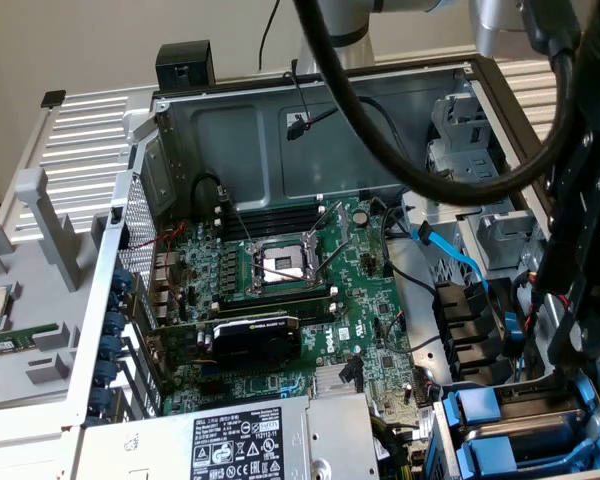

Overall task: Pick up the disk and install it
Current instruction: 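Insert the first disk wire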

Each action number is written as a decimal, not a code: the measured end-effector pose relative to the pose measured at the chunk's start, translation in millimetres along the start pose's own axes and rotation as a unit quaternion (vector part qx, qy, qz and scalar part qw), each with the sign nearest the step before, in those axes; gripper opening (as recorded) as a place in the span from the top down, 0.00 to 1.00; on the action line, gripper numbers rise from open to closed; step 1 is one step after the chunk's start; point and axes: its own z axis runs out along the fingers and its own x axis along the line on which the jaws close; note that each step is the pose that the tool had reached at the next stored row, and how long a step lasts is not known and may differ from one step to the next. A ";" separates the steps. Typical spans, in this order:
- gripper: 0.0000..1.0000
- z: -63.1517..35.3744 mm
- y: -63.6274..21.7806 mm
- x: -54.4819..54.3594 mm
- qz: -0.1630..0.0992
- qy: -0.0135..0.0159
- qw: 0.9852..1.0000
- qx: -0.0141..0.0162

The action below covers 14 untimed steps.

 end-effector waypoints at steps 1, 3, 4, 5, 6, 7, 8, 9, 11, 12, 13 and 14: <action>0.51 1.0 -0.1 0.5 -0.005 0.000 1.000 0.000; 0.51 3.5 -0.3 1.0 -0.014 0.000 1.000 0.000; 0.51 4.4 -0.4 1.0 -0.019 0.000 1.000 0.000; 0.51 5.2 -0.7 0.9 -0.024 0.000 1.000 0.000; 0.51 5.9 -1.1 0.8 -0.029 0.000 1.000 0.000; 0.51 6.3 -1.4 0.8 -0.033 0.000 0.999 0.000; 0.51 6.7 -1.8 0.7 -0.038 0.000 0.999 0.000; 0.51 7.1 -2.2 0.6 -0.042 0.000 0.999 -0.001; 0.51 8.0 -3.0 0.4 -0.053 0.000 0.999 -0.001; 0.51 8.2 -3.4 0.4 -0.058 0.000 0.998 -0.001; 0.51 8.3 -3.9 0.3 -0.062 0.000 0.998 -0.001; 0.51 8.4 -4.5 0.1 -0.065 0.000 0.998 0.000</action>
